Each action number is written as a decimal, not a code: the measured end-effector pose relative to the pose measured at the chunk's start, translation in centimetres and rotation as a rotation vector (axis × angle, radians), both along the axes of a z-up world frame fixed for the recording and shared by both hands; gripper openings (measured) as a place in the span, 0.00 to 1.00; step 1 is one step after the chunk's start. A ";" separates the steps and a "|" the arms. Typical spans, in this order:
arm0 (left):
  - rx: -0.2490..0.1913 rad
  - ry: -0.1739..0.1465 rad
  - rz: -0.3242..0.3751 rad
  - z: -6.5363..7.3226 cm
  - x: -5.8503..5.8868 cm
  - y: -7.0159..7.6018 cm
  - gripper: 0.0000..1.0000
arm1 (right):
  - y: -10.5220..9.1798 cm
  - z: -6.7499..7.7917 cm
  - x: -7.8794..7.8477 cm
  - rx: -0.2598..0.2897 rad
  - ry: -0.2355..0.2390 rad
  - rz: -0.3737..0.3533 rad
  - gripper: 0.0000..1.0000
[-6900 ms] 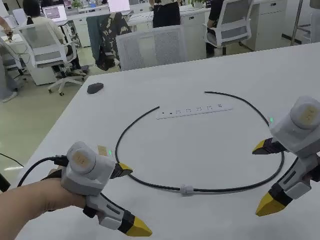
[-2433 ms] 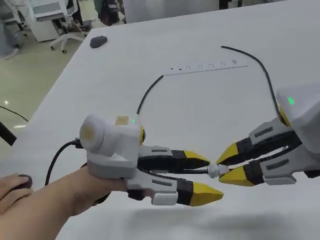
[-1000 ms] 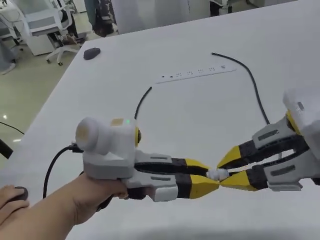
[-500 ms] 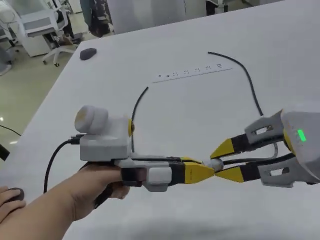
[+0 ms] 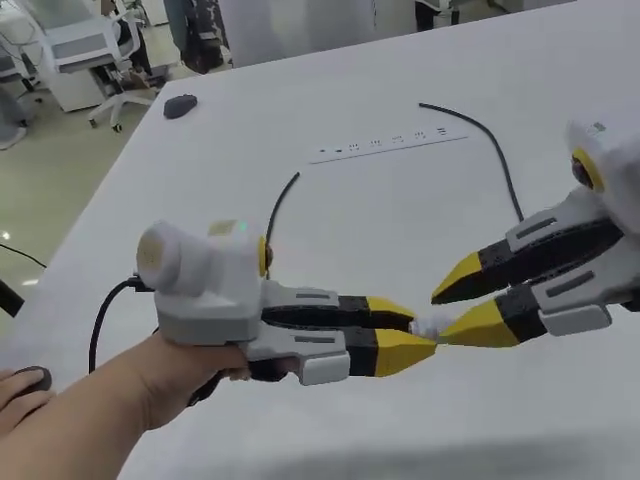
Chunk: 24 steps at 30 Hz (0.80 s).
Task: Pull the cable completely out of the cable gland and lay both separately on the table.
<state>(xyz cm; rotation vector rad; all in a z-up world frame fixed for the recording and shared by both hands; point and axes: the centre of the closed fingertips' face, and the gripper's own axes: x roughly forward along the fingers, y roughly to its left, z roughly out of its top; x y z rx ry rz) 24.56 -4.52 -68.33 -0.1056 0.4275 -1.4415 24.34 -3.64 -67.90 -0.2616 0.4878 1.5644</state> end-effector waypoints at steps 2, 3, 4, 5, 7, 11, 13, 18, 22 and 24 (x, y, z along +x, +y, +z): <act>-0.002 0.001 0.001 0.1 0.0 0.0 0.14 | 0.1 -0.5 -0.3 -0.019 0.003 0.015 0.14; 0.001 0.001 0.000 0.1 -0.1 0.0 0.14 | 0.2 -0.5 -0.6 -0.020 0.002 0.022 0.11; 0.006 -0.005 -0.002 0.1 -0.1 0.0 0.14 | 0.2 -0.4 -0.6 -0.017 0.000 0.022 0.11; 0.009 -0.005 -0.003 0.0 -0.1 0.1 0.14 | 0.3 -0.5 -0.8 -0.017 -0.010 0.027 0.10; 0.009 0.003 0.000 0.0 -0.2 0.1 0.14 | 0.3 -0.4 -0.9 -0.016 -0.061 0.035 0.08; 0.004 0.152 0.062 -0.2 0.3 0.2 0.14 | 0.5 -0.1 -0.5 -0.029 -0.282 0.047 0.07; -0.012 0.156 0.069 -0.1 0.5 0.3 0.14 | 0.5 0.0 -0.5 -0.043 -0.347 0.041 0.07; -0.012 0.282 0.091 -0.2 0.4 0.3 0.14 | 0.7 -0.1 -0.8 -0.087 -0.494 0.072 0.07; 0.016 0.165 0.081 -0.4 0.3 0.0 0.14 | -0.2 -0.9 -0.2 -0.127 -0.414 0.048 0.08; 0.021 0.154 0.089 -0.6 0.6 0.1 0.14 | -0.8 -1.1 0.2 -0.137 -0.364 0.023 0.09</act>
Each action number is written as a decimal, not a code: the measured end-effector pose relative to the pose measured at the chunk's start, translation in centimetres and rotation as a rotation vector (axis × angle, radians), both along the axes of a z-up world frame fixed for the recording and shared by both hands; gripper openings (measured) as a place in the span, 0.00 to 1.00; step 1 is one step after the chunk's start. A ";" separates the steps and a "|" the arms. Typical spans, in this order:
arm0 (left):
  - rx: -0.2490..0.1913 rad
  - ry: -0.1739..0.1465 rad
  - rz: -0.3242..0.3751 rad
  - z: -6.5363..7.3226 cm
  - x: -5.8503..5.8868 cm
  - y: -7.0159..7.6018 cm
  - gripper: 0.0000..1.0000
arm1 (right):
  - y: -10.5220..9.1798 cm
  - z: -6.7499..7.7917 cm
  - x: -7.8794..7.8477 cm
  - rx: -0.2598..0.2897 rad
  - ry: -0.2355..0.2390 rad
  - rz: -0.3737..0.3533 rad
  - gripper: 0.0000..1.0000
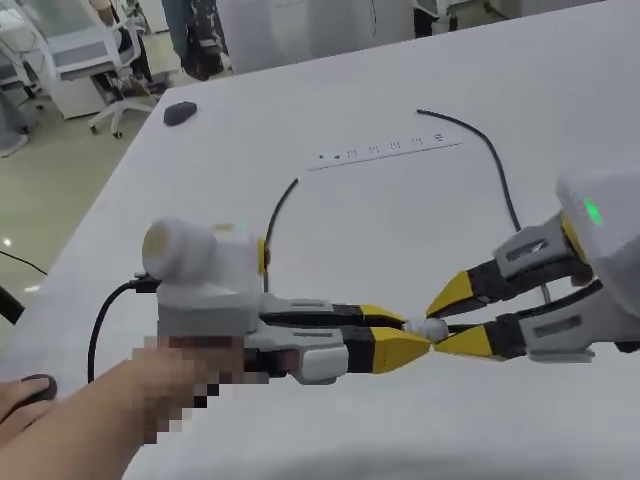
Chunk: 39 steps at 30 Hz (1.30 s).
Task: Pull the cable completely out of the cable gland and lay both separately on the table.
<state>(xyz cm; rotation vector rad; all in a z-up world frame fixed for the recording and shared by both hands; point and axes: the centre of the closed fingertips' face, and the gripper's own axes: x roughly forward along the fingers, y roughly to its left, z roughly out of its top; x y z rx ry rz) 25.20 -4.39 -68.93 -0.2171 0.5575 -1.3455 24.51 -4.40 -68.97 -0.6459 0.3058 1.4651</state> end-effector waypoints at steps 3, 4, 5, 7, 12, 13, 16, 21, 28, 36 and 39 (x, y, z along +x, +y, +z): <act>-0.003 -0.019 0.003 0.2 0.3 0.2 0.14 | -0.7 -0.2 0.7 -0.020 -0.017 -0.013 0.09; -0.004 -0.020 0.001 0.3 0.3 0.2 0.14 | -0.8 -0.4 0.7 -0.030 0.003 -0.014 0.06; -0.004 -0.034 -0.002 0.4 0.4 0.2 0.14 | -0.8 -0.5 0.7 -0.031 0.002 -0.016 0.04; 0.003 -0.044 -0.010 0.6 0.4 0.0 0.14 | -0.8 -0.5 0.6 -0.032 0.010 -0.011 0.00; 0.045 -0.082 -0.014 0.4 0.6 -0.4 0.14 | -0.4 -0.7 0.6 -0.049 0.007 -0.011 0.00; 0.054 -0.081 -0.017 0.3 0.6 -0.3 0.14 | -0.4 -0.7 0.5 -0.049 0.016 -0.013 0.00; 0.051 -0.091 -0.002 0.6 0.8 0.0 0.14 | -0.3 -0.4 0.7 -0.029 0.009 -0.025 0.00; 0.083 -0.123 0.010 0.3 1.3 0.4 0.14 | -1.0 -0.9 1.3 -0.066 0.023 -0.071 0.00; 0.098 -0.176 0.025 0.1 2.0 1.5 0.14 | -3.7 -2.1 2.5 -0.076 0.076 -0.156 0.00; 0.129 -0.184 0.064 -0.8 2.8 3.3 0.14 | -10.0 -4.9 4.6 -0.182 0.081 -0.297 0.00; 0.130 -0.184 0.082 -1.1 3.2 3.6 0.14 | -11.8 -5.9 5.1 -0.204 0.102 -0.352 0.00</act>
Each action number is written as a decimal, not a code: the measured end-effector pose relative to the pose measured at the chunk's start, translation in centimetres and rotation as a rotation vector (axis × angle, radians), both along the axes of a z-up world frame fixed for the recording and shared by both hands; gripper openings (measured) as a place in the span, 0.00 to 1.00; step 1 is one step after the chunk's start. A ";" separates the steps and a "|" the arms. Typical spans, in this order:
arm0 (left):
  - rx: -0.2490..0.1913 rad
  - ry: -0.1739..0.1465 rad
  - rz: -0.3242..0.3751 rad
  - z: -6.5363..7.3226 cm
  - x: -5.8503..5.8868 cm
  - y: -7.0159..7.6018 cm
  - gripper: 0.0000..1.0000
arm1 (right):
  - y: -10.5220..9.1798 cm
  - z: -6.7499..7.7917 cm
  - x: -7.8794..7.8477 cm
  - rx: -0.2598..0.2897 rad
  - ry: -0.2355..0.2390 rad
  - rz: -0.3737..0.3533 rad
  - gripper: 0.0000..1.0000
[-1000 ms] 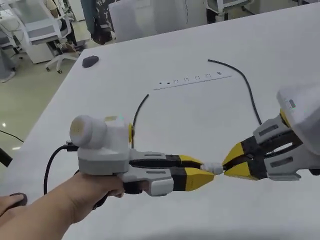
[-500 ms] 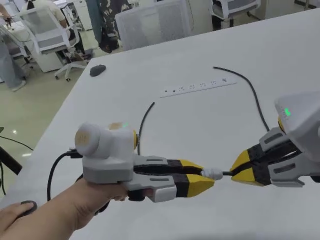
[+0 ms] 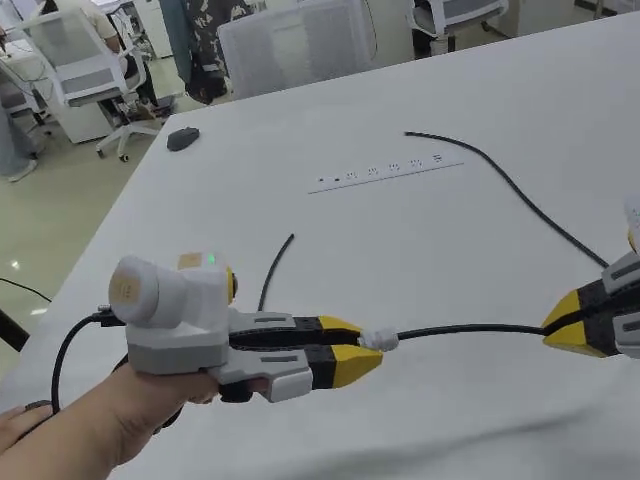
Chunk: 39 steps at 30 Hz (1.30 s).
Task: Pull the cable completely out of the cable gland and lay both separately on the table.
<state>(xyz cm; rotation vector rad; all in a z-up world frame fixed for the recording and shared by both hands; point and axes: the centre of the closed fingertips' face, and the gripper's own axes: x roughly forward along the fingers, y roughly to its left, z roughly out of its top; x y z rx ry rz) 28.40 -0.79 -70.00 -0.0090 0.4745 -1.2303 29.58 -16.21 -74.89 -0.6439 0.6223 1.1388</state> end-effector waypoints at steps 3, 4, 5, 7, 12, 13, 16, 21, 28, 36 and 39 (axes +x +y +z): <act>0.004 -0.049 0.011 -0.1 0.5 0.5 0.14 | -3.3 -1.9 0.8 -0.111 -0.022 -0.050 0.00; 0.003 -0.043 0.020 -0.2 0.7 0.8 0.14 | -4.0 -2.4 0.8 -0.091 0.005 -0.086 0.00; 0.008 -0.048 0.022 -0.3 0.8 0.9 0.14 | -4.5 -2.7 0.7 -0.060 0.041 -0.121 0.00; 0.025 -0.055 0.013 -0.6 0.7 0.8 0.14 | -5.9 -3.4 1.0 -0.081 0.053 -0.164 0.00; 0.023 -0.047 0.038 -0.7 1.2 1.0 0.14 | -7.3 -4.8 1.7 -0.097 0.085 -0.256 0.00; 0.027 -0.050 0.038 -0.7 1.2 1.0 0.14 | -7.4 -4.8 1.7 -0.112 0.086 -0.242 0.00; 0.039 -0.050 0.028 -0.7 1.0 0.7 0.14 | -7.1 -5.2 1.1 -0.175 0.115 -0.216 0.00; 0.044 -0.062 0.021 -0.4 0.8 0.8 0.14 | -3.5 -2.9 0.7 -0.051 0.156 -0.176 0.16; 0.054 -0.074 -0.018 -0.3 0.3 -0.7 0.14 | 5.7 2.8 -1.4 0.099 0.133 0.045 0.22; 0.054 -0.086 -0.069 -0.1 -0.7 -2.3 0.14 | 11.3 3.6 -2.5 0.053 0.077 0.213 0.10; 0.055 -0.093 -0.079 0.1 -1.0 -2.5 0.14 | 11.8 3.6 -2.5 0.057 0.077 0.229 0.05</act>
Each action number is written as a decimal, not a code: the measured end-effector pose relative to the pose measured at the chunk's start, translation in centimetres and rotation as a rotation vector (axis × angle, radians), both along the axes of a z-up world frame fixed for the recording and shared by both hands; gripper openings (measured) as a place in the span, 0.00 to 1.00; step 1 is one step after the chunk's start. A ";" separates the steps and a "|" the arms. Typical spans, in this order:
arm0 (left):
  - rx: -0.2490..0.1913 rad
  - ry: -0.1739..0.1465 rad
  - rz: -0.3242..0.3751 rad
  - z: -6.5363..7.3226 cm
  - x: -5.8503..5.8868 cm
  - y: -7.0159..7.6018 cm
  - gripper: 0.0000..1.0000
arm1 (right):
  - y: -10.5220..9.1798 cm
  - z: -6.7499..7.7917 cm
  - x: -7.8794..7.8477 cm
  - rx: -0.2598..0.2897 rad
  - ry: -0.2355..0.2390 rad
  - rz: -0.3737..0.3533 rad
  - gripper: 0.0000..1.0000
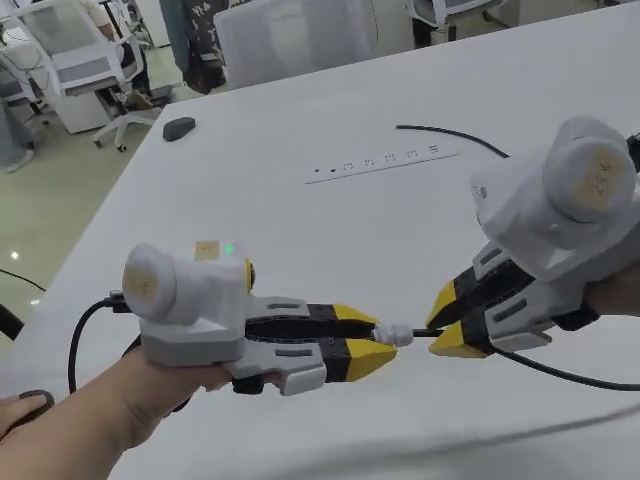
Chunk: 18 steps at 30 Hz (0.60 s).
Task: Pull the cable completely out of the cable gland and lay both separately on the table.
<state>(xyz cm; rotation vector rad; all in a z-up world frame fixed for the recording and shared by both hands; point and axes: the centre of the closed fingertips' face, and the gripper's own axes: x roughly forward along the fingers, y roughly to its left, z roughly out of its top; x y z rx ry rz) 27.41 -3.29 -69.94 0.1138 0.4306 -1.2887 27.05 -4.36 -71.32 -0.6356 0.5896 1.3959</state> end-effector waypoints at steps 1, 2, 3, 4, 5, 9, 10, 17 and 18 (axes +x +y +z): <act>0.000 0.001 -0.003 0.0 -0.1 0.0 0.14 | 0.2 0.1 -0.1 0.008 0.006 0.007 0.03; -0.001 0.001 -0.006 0.0 -0.2 -0.1 0.14 | 0.6 0.3 -0.4 0.030 0.018 0.018 0.01; 0.000 0.000 -0.011 0.0 -0.3 -0.2 0.14 | 0.9 0.3 -0.4 0.028 0.021 0.017 0.00; 0.008 -0.008 -0.009 0.0 -0.3 -0.1 0.14 | 0.8 0.0 -0.4 0.008 0.007 0.028 0.00; 0.009 -0.007 -0.010 -0.1 -0.3 -0.1 0.14 | 0.8 0.0 -0.4 0.005 0.008 0.029 0.00; 0.011 -0.006 -0.012 -0.1 -0.4 0.0 0.14 | 0.6 -0.1 -0.6 -0.006 -0.010 0.044 0.00; 0.012 -0.007 -0.013 -0.1 -0.5 -0.1 0.14 | 0.5 -0.1 -0.6 -0.007 -0.013 0.044 0.00; 0.034 -0.046 0.022 -0.4 0.2 0.7 0.14 | -2.4 -1.7 0.7 -0.088 -0.034 -0.067 0.00; 0.030 -0.048 0.029 -0.4 0.3 1.0 0.14 | -2.9 -1.8 0.9 -0.080 -0.024 -0.083 0.00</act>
